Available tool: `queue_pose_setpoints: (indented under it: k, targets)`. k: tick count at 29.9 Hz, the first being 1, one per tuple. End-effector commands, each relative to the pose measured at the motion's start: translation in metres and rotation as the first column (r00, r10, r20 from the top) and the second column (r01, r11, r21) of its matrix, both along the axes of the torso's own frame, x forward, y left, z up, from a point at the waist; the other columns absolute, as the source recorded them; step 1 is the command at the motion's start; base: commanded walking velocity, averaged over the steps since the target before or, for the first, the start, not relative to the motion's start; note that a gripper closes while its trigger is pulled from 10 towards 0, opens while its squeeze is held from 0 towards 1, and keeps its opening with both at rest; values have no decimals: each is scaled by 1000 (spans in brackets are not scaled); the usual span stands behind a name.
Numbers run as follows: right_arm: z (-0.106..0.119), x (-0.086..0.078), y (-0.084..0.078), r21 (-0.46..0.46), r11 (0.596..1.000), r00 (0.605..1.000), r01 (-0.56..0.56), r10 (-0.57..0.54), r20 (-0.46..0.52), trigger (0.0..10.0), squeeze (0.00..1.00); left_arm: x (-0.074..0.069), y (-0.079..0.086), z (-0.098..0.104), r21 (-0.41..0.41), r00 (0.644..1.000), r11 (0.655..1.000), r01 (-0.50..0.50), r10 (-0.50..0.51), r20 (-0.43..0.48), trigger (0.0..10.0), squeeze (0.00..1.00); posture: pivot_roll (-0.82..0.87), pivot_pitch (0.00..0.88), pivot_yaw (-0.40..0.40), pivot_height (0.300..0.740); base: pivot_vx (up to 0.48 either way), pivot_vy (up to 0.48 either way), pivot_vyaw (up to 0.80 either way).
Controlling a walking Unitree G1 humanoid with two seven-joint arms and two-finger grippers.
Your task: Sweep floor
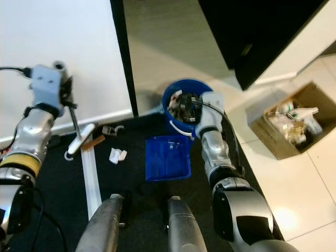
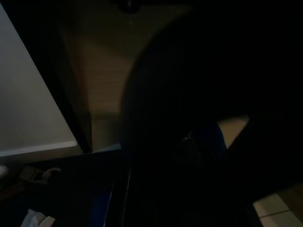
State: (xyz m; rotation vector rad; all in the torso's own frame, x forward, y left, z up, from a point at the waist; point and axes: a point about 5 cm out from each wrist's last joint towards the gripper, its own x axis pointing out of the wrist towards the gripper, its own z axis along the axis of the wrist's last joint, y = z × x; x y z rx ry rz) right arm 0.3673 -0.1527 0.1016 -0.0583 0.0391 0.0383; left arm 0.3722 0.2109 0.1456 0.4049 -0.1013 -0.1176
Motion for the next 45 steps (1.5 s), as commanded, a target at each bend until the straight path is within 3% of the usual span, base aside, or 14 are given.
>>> queue_pose_setpoints:
  k: [1,6,11,15,17,19,23,25,31,34,38,39,42,45]
  targets:
    - [-23,-10,9,46,999,993,-21,26,-117,10000,0,-1,-7,-7,23,999,1000,21,-20,-26,10000,0,38,373,29,740,0,0,0]
    - [-4,0,37,25,991,990,-133,134,-51,10000,0,5,-30,-16,-33,995,999,7,-10,-94,10000,0,37,371,30,740,0,0,0]
    - [-5,-2,45,30,988,988,-149,150,-46,10000,0,6,-38,-22,-66,992,996,-59,51,-119,10000,0,45,364,21,740,0,0,0]
    - [-19,-9,35,26,996,993,-84,86,-80,10000,0,8,-81,-23,-354,976,912,-206,165,-141,10000,0,62,358,-16,740,0,0,0]
    - [-21,-10,30,29,998,994,-62,64,-89,10000,0,9,-92,-20,-397,978,896,-198,156,-135,10000,0,62,356,-17,740,0,0,0]
    - [-25,-12,23,20,999,994,-40,42,-101,10000,0,11,-112,-9,-484,984,858,-173,131,-119,10000,0,61,350,-21,740,0,0,0]
    - [-32,-17,3,1,1000,993,9,-9,-118,10000,0,19,-157,51,-704,998,710,-15,51,30,10000,0,65,332,-28,740,0,0,0]
    - [-34,-18,0,-4,1000,992,16,-17,-122,10000,0,22,-160,77,-747,994,663,39,54,100,10000,0,67,326,-29,740,0,0,0]
    - [-38,-21,1,-3,1000,991,13,-13,-134,10000,0,30,-147,105,-775,990,631,43,75,116,10000,0,75,319,-31,740,0,0,0]
    - [-43,-25,4,3,1000,989,9,-8,-146,10000,0,36,-131,118,-727,995,685,52,29,98,10000,0,82,305,-31,740,0,0,0]
    - [-44,-26,7,8,1000,989,3,-2,-151,10000,0,36,-106,121,-448,989,885,131,-87,116,10000,0,89,273,-24,740,0,0,0]
    - [-44,-26,7,8,1000,989,3,-2,-151,10000,0,36,-106,121,-448,989,885,131,-87,116,10000,0,89,273,-24,740,0,0,0]
    - [-41,-24,7,11,1000,991,-5,7,-132,10000,0,32,-64,138,-176,959,968,178,-130,251,10000,0,97,247,-15,740,0,0,0]
    - [-40,-24,6,6,1000,992,-17,18,-125,10000,0,27,-54,145,-48,932,975,215,-190,310,10000,0,109,235,-9,740,0,0,0]
